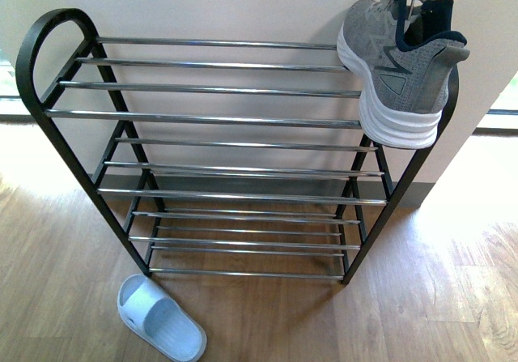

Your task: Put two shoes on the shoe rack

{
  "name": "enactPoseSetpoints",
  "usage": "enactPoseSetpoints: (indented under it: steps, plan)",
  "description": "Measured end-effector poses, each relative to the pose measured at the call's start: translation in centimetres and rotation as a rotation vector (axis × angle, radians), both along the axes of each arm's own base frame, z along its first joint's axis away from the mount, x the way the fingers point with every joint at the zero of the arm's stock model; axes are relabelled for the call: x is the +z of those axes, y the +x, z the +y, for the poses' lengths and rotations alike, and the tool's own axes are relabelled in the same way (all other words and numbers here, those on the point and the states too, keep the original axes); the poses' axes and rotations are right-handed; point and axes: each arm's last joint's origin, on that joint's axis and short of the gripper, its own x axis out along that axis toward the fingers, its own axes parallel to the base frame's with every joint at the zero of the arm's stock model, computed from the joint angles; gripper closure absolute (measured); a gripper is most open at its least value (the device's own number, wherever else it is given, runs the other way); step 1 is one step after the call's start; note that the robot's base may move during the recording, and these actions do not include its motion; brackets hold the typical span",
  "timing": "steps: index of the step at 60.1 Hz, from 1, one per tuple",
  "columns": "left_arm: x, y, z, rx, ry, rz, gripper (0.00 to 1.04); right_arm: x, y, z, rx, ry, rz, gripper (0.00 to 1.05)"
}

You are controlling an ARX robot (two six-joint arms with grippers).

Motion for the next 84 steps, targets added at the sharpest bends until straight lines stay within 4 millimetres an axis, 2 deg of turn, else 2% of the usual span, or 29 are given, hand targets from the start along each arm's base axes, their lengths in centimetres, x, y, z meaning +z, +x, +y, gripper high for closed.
enactPoseSetpoints:
  steps: [21,57,84]
  plan:
    - [0.00,0.00,0.00,0.000,0.000,0.000,1.03,0.02,-0.02,0.00,0.000,0.000,-0.003,1.03]
    - [0.00,0.00,0.01,0.001,0.000,0.000,1.03,0.01,-0.02,0.00,0.000,0.000,-0.003,0.08]
    - [0.00,0.00,0.01,0.001,0.000,0.000,1.03,0.01,-0.02,0.00,0.000,0.000,-0.002,0.09]
